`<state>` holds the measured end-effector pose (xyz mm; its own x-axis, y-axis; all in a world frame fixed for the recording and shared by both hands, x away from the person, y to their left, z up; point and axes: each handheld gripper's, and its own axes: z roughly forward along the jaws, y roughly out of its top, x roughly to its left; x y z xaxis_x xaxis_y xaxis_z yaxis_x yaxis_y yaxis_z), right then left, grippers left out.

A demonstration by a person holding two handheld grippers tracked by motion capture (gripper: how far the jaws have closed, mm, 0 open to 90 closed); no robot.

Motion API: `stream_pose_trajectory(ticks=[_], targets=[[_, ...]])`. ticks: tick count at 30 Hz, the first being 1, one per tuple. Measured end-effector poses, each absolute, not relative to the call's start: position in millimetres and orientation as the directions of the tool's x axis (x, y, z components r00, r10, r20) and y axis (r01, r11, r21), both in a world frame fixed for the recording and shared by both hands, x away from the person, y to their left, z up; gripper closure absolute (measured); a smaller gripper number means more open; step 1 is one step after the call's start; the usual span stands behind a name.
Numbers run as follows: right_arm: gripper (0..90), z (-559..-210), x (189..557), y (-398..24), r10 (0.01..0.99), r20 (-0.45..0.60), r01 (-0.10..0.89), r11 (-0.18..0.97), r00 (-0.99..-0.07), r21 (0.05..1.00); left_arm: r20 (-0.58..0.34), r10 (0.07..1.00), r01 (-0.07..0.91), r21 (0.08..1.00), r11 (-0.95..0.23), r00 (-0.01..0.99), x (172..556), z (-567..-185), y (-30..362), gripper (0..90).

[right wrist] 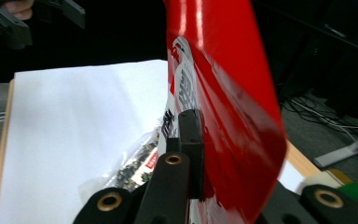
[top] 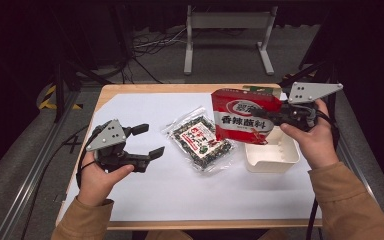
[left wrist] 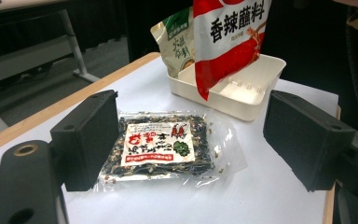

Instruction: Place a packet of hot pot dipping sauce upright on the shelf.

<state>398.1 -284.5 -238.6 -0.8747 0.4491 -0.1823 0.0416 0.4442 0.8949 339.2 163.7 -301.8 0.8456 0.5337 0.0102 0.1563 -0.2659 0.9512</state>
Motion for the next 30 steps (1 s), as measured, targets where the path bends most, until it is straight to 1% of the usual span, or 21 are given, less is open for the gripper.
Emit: stream_pose_trajectory(ticks=[13, 30], targets=[[89.6, -237, 418, -311, 0.476, -0.194, 0.042, 0.440, -0.858, 0.897, -0.010, 0.550, 0.185, 0.947, -0.264, 0.835, 345, -307, 166, 18.9], [89.6, -239, 443, -337, 0.518, -0.220, 0.065, 0.476, -0.827, 0.877, -0.025, 0.574, 0.212, 0.942, -0.261, 0.819, 345, -311, 174, 18.9]])
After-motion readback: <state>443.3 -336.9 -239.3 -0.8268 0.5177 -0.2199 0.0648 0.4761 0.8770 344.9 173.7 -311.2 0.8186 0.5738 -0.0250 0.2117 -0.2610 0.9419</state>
